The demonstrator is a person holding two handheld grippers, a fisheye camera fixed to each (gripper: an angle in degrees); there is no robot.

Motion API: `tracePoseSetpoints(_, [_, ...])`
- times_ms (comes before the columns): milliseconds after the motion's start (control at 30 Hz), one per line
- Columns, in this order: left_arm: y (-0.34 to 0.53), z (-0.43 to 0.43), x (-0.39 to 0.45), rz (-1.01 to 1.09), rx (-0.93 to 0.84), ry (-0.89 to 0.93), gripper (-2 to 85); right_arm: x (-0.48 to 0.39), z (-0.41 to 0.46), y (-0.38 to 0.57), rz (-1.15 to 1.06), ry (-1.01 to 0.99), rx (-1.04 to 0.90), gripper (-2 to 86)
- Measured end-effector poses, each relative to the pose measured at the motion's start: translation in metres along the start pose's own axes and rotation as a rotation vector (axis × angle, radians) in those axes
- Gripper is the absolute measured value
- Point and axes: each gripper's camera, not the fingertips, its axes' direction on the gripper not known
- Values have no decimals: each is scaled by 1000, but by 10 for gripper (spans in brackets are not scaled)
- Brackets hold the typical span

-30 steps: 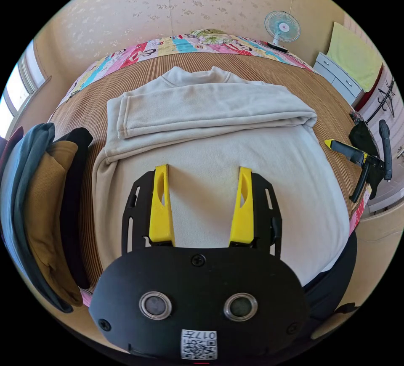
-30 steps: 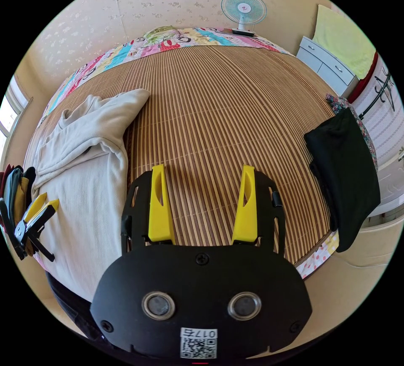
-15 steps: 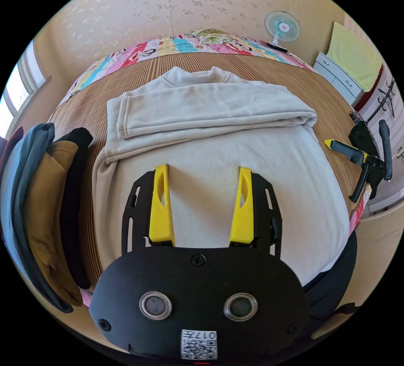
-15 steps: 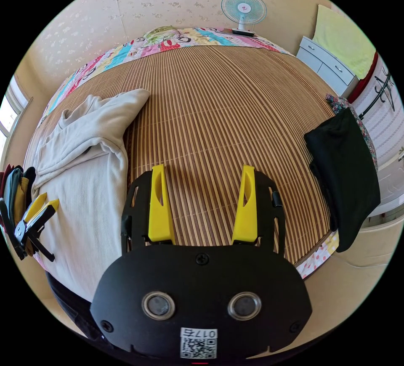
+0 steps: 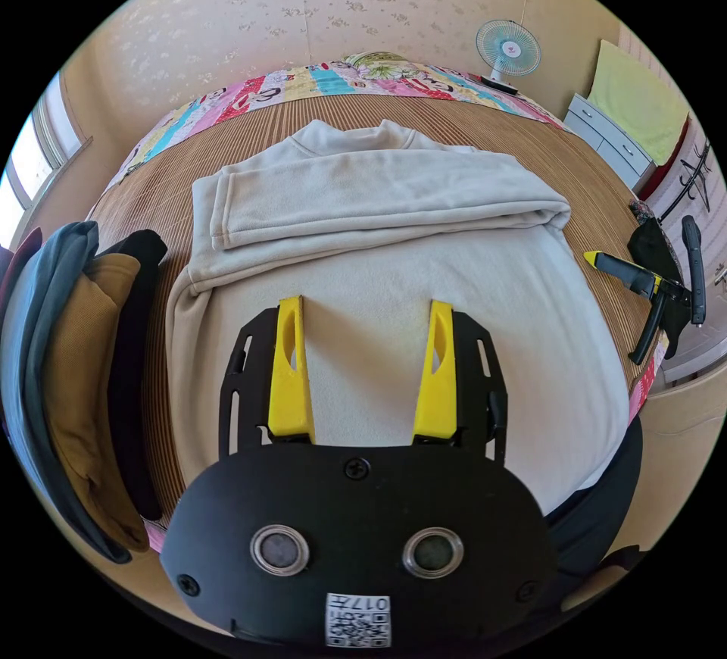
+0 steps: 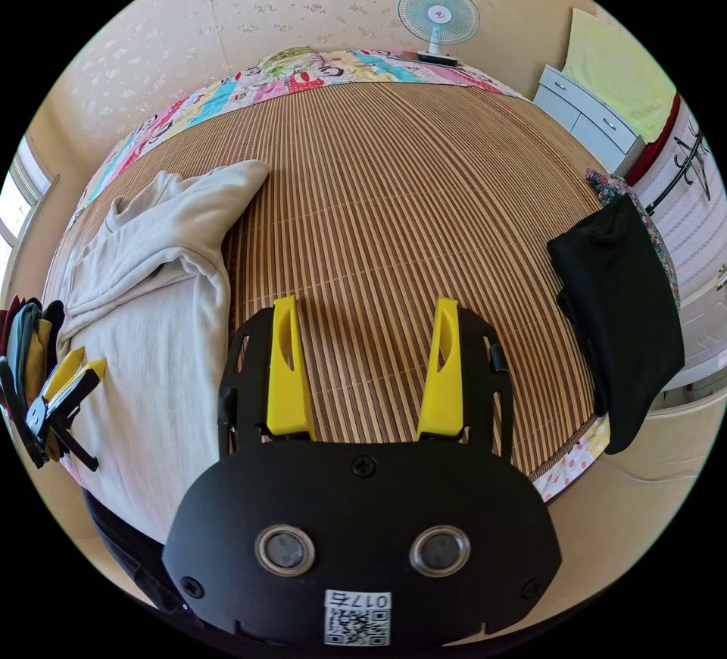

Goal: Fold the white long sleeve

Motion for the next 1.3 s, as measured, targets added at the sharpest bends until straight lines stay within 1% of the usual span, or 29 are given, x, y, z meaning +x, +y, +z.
tracePoseSetpoints(1300, [2, 25, -7, -1, 1, 0, 218, 5, 15, -2, 2, 1, 0, 236])
